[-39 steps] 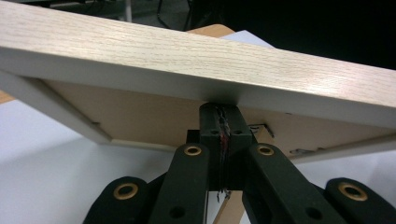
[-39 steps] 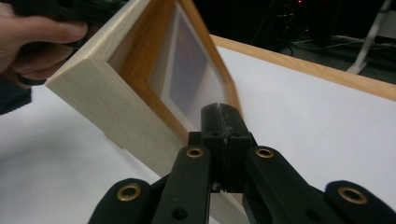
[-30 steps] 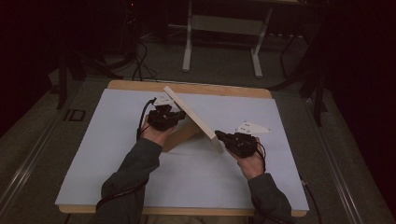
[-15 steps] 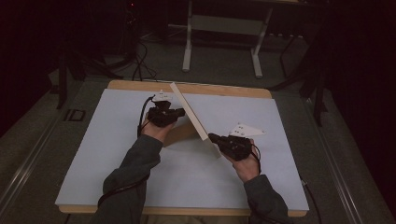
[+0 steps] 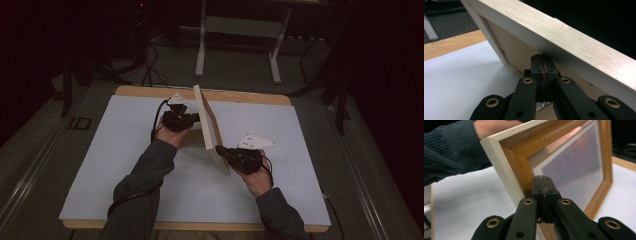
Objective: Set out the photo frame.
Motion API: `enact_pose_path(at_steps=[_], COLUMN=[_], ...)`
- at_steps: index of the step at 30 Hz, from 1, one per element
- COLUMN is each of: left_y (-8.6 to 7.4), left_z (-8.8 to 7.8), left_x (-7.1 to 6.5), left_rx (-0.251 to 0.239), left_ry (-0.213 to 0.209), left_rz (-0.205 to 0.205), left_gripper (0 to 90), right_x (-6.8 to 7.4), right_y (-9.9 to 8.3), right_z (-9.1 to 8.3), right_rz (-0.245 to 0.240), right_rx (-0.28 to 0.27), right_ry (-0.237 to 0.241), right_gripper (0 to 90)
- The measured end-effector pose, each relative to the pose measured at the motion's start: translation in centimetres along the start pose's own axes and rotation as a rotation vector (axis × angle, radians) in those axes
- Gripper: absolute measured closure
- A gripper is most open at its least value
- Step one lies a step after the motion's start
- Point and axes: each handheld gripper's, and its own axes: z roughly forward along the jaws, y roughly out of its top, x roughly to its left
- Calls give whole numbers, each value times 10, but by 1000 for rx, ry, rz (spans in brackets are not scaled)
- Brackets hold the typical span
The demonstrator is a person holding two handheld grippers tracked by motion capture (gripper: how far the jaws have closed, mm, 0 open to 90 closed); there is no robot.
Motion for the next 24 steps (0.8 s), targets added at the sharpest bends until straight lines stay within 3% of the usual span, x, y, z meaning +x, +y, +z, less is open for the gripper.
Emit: enact_pose_path(at_steps=[9,18,24], left_y=[6,10,9], left_z=[10,22,23], left_x=[3,1,4], left_rx=[9,18,14], left_ry=[-26,-100,-129], left_rz=[18,43,28], left_gripper=[900,900,900], right_x=[9,16,16], right_y=[3,8,10], right_z=[10,19,24], right_rz=[-14,-32,-24], right_rx=[-1,11,5], right_ry=[26,44,46], right_gripper=[898,898,898])
